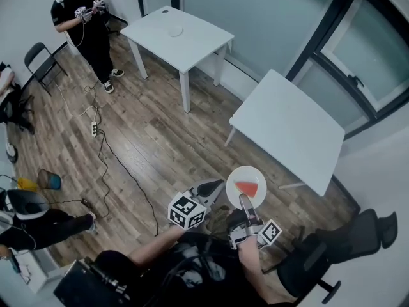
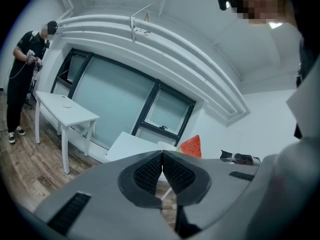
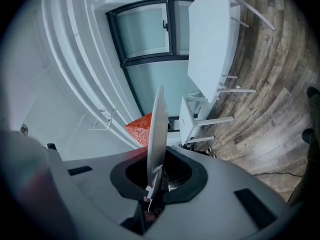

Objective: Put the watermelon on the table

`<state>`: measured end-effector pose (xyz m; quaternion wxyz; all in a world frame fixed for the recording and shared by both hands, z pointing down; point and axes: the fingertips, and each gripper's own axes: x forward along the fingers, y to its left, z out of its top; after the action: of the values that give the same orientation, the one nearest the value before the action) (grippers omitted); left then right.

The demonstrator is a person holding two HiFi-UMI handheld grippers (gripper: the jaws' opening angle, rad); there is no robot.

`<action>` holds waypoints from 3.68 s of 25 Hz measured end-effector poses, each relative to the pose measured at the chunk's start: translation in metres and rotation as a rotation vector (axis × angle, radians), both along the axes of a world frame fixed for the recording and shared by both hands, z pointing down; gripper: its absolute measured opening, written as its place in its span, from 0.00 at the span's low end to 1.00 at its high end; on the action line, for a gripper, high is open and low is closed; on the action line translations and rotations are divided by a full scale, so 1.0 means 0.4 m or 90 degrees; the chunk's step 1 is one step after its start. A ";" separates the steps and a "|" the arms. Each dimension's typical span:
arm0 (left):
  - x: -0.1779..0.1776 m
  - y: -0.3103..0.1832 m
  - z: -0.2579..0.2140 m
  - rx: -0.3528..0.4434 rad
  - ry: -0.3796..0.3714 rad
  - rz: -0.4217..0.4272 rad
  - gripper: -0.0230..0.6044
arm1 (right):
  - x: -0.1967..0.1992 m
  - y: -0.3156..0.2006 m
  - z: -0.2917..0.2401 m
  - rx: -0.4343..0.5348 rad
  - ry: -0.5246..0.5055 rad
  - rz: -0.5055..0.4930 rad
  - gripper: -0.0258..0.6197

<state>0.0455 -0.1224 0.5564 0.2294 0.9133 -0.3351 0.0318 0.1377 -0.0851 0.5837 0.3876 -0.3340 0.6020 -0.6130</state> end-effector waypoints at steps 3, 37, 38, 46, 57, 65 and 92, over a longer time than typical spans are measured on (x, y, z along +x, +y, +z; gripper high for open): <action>0.003 -0.052 0.015 -0.013 0.004 -0.015 0.05 | -0.003 -0.068 0.008 -0.007 0.001 -0.020 0.10; 0.066 -0.730 0.248 -0.129 -0.033 -0.027 0.05 | 0.111 -0.782 0.284 -0.092 0.048 -0.085 0.10; 0.065 -0.743 0.262 -0.130 -0.033 -0.015 0.05 | 0.104 -0.795 0.299 -0.092 0.051 -0.081 0.10; 0.046 -0.860 0.387 -0.108 -0.081 0.014 0.05 | 0.090 -0.898 0.443 -0.105 0.108 -0.066 0.10; 0.016 -0.871 0.466 -0.167 -0.103 -0.035 0.05 | 0.130 -1.003 0.685 -0.214 0.158 -0.064 0.10; -0.046 -0.884 0.482 -0.184 -0.094 -0.095 0.05 | 0.131 -1.056 0.768 -0.295 0.131 -0.034 0.09; 0.066 -0.921 0.412 -0.180 -0.031 -0.058 0.05 | 0.144 -0.962 0.798 -0.518 0.401 -0.306 0.42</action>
<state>0.0720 -0.4908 0.7214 0.3485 0.8546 -0.3742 0.0904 0.1951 -0.4699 0.9029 -0.1206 -0.4768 0.4628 -0.7375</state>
